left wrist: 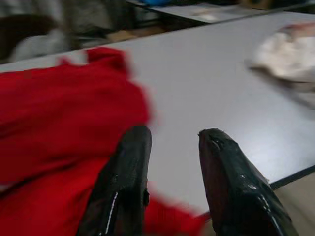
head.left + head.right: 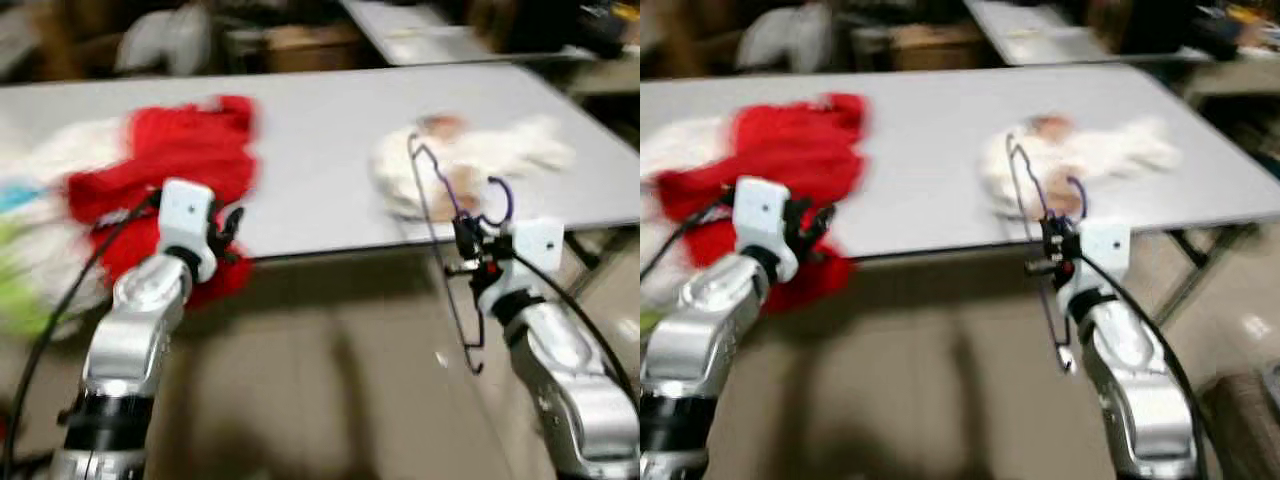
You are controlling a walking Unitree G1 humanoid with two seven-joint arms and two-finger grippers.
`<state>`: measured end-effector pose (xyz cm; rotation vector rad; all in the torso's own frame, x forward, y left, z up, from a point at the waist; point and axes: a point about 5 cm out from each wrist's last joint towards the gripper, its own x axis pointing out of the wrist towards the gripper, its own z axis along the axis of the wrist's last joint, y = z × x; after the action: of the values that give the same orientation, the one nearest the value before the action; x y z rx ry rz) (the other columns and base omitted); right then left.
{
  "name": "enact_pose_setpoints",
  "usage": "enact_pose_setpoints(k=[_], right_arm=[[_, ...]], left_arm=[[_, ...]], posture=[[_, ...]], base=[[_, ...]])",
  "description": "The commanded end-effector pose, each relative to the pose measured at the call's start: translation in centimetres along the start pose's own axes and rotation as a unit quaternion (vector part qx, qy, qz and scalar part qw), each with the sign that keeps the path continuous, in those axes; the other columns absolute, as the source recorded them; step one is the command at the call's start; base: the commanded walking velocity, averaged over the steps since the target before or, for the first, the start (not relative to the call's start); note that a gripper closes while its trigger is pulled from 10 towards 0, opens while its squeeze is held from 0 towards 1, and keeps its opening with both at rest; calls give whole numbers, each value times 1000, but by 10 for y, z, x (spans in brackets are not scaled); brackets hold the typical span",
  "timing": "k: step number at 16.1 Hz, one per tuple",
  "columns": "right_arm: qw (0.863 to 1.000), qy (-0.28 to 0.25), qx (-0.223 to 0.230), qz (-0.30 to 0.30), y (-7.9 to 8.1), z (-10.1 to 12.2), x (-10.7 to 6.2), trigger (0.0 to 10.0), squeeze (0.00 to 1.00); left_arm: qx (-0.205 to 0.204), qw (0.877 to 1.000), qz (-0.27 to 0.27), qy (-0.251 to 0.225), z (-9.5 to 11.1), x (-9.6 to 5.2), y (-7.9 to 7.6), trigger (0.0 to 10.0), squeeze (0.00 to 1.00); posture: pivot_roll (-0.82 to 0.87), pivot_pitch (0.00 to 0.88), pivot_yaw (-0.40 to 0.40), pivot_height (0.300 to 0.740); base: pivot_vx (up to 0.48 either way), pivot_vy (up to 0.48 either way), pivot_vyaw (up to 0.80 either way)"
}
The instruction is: Hang hanger
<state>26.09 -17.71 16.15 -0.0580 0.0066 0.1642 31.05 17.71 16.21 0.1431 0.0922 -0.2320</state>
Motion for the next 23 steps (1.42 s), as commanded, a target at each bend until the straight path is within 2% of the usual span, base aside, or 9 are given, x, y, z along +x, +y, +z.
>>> enact_pose_setpoints(k=[1, 2, 4, 5, 7, 10, 12, 17, 23], right_arm=[[1000, -5, -16, -4, -5, 3, -2, 10000, 0], [999, -6, -41, 9, -3, 6, 0, 10000, 0], [998, -8, -69, -9, -6, 7, 3, 10000, 0], [999, -1, -55, -1, -5, 6, 4, 10000, 0], [1000, 15, 3, 17, -4, 4, 4, 10000, 0], [1000, -4, -19, 24, -1, 7, 3, 10000, 0], [998, -10, -69, 11, -3, 7, 4, 10000, 0], [999, -7, -37, 22, -5, 3, 0, 10000, 0], [999, -5, -30, 22, -7, 1, -1, 10000, 0]], left_arm=[[1, 1000, -13, -6, 3, 2, -9, 10000, 0], [-2, 1000, -12, -7, 2, 2, -10, 10000, 0], [-6, 1000, -10, -8, 1, 2, -12, 10000, 0], [-13, 1000, 1, -15, 0, 1, -13, 10000, 0], [-38, 999, 5, -24, 1, 2, -17, 10000, 0], [-39, 999, 4, -27, -3, 5, -22, 10000, 0], [-46, 999, 8, -28, -4, 6, -21, 10000, 0], [-38, 998, 37, -25, -7, 7, -18, 10000, 0], [-38, 997, 55, -27, -7, 8, -14, 10000, 0]], posture=[[-58, 0, 25, 740], [-61, 0, 19, 740], [-62, 0, 11, 740], [-61, 0, 5, 740], [-59, 0, -2, 740], [-61, 0, -9, 740], [-64, 0, -6, 740], [-71, 0, 0, 740], [-69, 0, -3, 740]], base=[[0, 330, 0], [0, 322, 0], [0, 311, 0], [0, 0, 0], [0, 0, 0], [0, 0, 0], [283, 0, 0], [326, 0, 0], [330, 0, 0]])
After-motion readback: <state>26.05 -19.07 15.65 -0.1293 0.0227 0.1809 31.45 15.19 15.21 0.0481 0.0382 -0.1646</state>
